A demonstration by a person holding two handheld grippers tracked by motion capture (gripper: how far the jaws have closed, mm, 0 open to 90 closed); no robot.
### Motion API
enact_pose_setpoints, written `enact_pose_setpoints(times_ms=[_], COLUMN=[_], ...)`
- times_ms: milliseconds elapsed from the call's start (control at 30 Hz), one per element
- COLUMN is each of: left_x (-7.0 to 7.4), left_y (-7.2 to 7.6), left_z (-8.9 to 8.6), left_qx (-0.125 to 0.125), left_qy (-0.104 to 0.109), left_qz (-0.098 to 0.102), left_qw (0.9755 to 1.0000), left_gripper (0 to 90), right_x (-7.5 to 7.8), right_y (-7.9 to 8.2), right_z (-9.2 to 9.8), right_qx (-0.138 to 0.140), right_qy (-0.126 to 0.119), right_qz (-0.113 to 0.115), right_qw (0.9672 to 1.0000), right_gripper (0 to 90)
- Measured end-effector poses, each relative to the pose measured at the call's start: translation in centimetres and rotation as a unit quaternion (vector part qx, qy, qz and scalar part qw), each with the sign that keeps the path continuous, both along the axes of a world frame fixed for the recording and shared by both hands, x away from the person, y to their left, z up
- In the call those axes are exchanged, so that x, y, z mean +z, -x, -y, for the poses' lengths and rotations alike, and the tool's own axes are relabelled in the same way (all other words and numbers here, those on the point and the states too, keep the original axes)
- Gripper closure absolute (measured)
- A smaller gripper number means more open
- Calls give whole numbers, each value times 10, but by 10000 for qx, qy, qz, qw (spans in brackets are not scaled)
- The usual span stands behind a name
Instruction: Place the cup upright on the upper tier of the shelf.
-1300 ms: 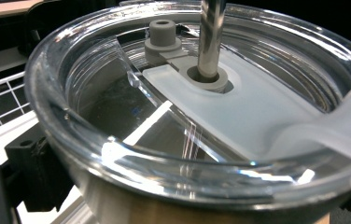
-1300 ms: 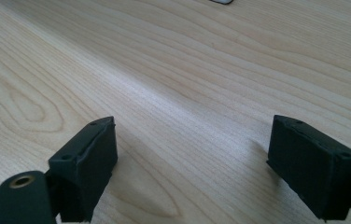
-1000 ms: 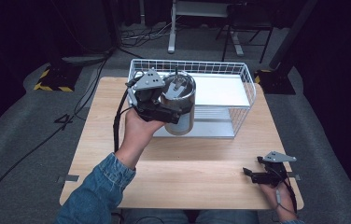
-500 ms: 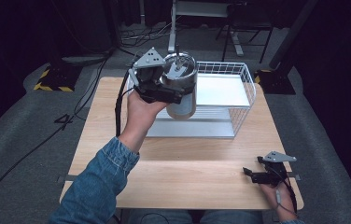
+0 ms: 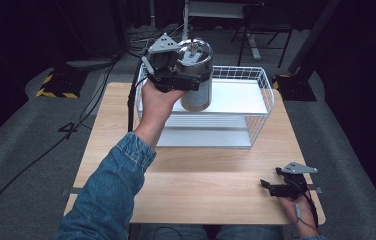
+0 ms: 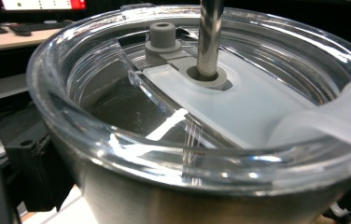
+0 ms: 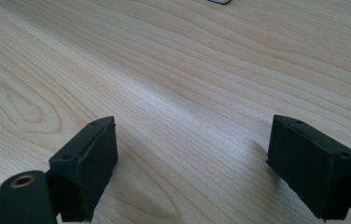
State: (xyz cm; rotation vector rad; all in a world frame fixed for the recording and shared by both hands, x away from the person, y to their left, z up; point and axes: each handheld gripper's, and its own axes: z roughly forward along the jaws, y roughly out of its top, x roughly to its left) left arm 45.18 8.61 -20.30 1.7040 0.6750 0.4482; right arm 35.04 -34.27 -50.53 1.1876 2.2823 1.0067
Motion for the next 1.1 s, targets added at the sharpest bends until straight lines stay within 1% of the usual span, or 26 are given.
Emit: enact_pose_setpoints(times_ms=[200,233,267,300,367,433,533,600,667,733,767,933,1000,1100], left_x=[0,-1,-1,-1,-1,-2,-6,-9,-12,-14,-16,-23,-26,-27], left_y=[-14,-20,-20,-25,-28,-34,-41,-46,-53,-55,-58,-64,-67,-68], left_z=[7,9,9,12,13,15,18,22,28,29,31,35,36,37], left_qx=[132,174,174,246,292,340,410,436,513,540,576,638,686,689], left_qy=[-19,-40,-40,-63,-74,-89,-19,-55,-146,-155,-167,-249,-326,-326], left_qz=[55,62,62,57,56,27,-19,-85,-138,-141,-184,-273,-280,-293], left_qw=[9999,9998,9998,9997,9995,9994,9992,9990,9985,9983,9980,9973,9967,9967], left_gripper=[35,35,35,35,35,35,35,35,35,35,35,35,35,35], right_x=[0,0,0,0,0,0,0,0,0,0,0,0,0,0], right_y=[0,0,0,0,0,0,0,0,0,0,0,0,0,0], right_z=[0,0,0,0,0,0,0,0,0,0,0,0,0,0], right_qx=[0,6,6,6,5,5,6,6,7,7,8,9,9,10], right_qy=[0,-4,-4,-3,-3,-4,-3,-3,-4,-5,-4,-4,-5,-5], right_qz=[0,-2,-2,-1,-1,-2,-1,-1,-2,-2,0,0,-1,0], right_qw=[10000,10000,10000,10000,10000,10000,10000,10000,10000,10000,10000,10000,10000,10000], right_gripper=[162,161,161,162,162,162,162,162,162,162,162,162,162,162])
